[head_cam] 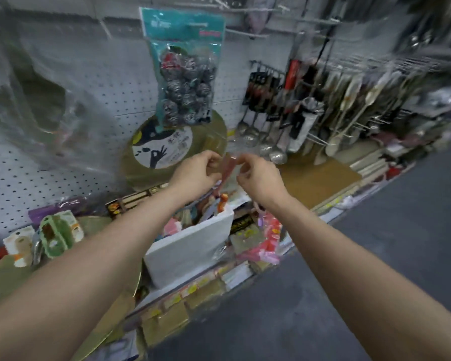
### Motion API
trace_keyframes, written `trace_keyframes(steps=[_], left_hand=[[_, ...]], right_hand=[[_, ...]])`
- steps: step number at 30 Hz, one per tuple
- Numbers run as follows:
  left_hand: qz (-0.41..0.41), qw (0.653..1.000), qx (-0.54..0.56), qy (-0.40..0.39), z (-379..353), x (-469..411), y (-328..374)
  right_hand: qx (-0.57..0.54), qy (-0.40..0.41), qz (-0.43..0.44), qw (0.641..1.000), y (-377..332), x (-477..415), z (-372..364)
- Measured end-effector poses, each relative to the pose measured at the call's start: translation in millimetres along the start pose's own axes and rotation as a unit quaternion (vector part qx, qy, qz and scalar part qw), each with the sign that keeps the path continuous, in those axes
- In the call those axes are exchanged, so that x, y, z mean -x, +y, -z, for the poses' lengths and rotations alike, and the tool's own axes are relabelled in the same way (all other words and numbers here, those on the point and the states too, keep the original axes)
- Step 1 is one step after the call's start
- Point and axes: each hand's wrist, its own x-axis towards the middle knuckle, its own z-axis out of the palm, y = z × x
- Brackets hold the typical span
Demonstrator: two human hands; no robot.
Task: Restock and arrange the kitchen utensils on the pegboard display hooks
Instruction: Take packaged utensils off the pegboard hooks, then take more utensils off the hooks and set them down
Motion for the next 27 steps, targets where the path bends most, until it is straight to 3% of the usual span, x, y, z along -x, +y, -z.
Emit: trace_keyframes(steps=[11,27], left_hand=[[-0.172,0.984,0.012,-0.039,-163,-81,237],[-0.274,0.952,0.043,-0.129,-357,-221,414]], right_hand=[[0.051,0.126,-0.116,0.984,231,42,199],[0.045,0.220,-0.251,0.942,474,26,315]])
